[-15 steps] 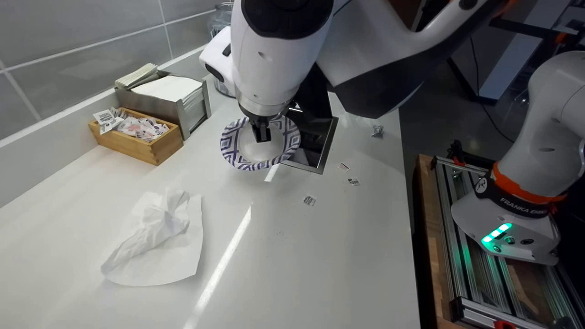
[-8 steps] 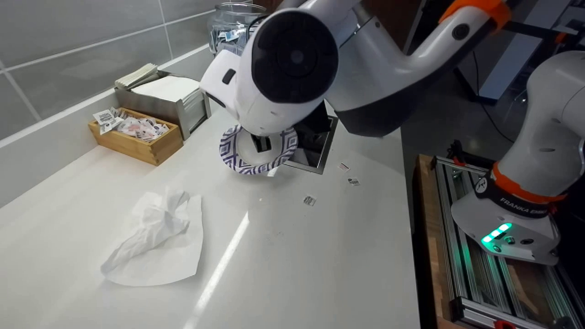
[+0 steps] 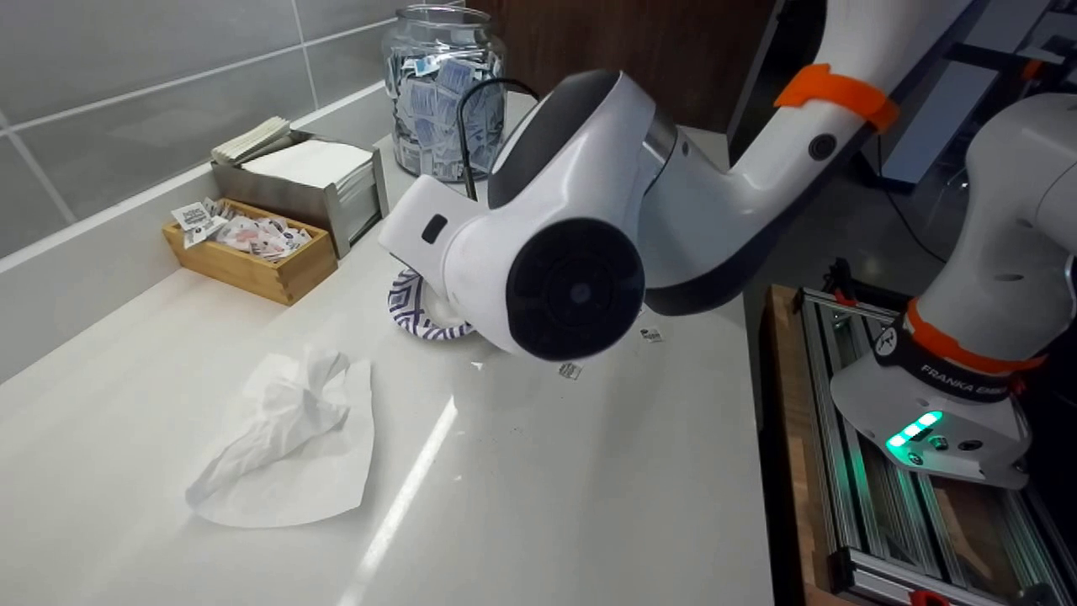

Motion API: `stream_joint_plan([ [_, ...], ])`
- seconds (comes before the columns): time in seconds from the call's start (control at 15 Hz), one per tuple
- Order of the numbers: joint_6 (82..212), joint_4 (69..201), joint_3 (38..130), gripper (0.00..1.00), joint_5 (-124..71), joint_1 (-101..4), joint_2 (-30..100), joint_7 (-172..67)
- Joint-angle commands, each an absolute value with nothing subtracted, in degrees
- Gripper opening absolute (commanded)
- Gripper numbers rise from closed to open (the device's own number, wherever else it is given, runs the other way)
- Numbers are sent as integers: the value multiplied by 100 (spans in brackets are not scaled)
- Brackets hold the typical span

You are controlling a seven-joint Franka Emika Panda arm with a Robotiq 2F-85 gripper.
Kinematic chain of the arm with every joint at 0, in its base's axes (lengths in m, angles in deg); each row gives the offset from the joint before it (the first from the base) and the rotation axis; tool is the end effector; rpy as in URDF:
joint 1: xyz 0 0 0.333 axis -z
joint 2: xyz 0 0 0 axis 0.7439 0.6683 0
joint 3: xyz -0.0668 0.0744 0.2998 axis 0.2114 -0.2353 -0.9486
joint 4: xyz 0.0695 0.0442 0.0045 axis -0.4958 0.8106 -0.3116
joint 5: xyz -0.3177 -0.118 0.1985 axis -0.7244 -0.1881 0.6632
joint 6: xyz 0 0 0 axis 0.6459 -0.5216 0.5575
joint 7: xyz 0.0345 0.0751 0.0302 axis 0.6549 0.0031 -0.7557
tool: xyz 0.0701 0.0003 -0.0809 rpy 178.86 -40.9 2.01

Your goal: Crumple up the white plate on all sides

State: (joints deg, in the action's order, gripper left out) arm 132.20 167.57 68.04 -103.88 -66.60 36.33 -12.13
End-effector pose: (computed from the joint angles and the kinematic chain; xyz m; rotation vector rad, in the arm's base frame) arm 0.4930 0.2346 0.2434 2.0103 0.8065 0.4216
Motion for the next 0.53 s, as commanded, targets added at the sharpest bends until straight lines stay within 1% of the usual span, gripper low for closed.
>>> stream_joint_plan([
  [0.0, 12967, 16743, 6709, 1, -10704, -6710, 3974, -439],
  [0.47, 13221, 16714, 6705, 1, -10975, -6603, 4173, 402],
])
